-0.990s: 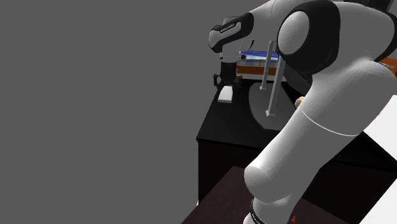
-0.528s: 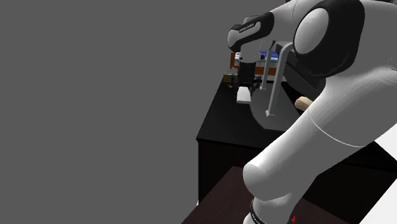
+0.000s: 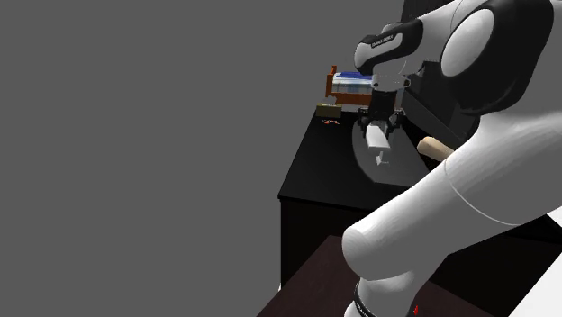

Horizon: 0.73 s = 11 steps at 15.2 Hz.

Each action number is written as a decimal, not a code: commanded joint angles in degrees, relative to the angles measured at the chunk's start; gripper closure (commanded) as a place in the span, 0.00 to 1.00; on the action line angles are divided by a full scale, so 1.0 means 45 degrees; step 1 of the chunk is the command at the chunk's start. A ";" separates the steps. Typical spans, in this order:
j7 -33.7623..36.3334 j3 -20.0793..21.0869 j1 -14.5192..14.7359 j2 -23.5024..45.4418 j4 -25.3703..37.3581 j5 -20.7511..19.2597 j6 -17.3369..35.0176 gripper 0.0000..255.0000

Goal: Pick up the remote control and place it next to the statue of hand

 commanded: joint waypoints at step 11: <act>-0.3774 -0.2738 -0.1279 0.0117 0.0884 -0.0960 -0.0173 1.00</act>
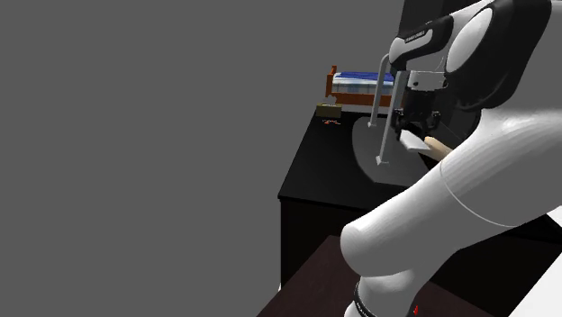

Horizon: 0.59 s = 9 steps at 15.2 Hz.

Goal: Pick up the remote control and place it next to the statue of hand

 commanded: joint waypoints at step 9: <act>-0.1084 0.0749 -0.0588 -0.0074 0.1458 -0.0031 -0.2961 0.00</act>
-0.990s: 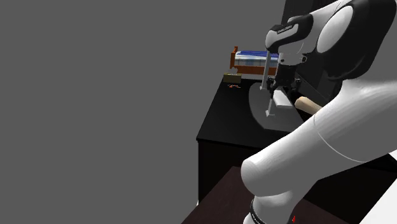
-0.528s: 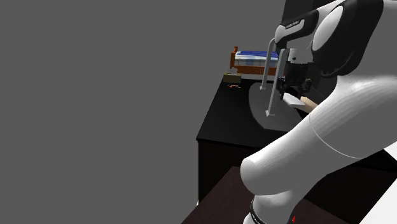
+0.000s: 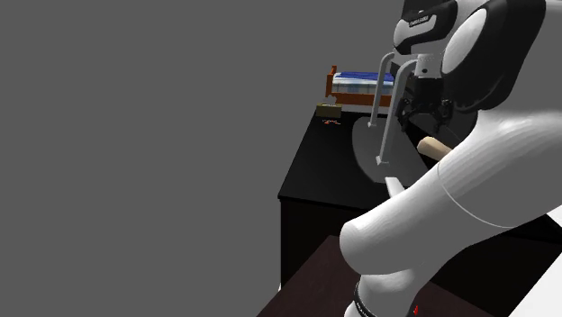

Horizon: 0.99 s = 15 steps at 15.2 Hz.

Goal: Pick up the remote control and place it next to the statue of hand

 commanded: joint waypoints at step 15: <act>0.0191 -0.0037 -0.0163 -0.0485 -0.1356 -0.0227 0.0897 0.00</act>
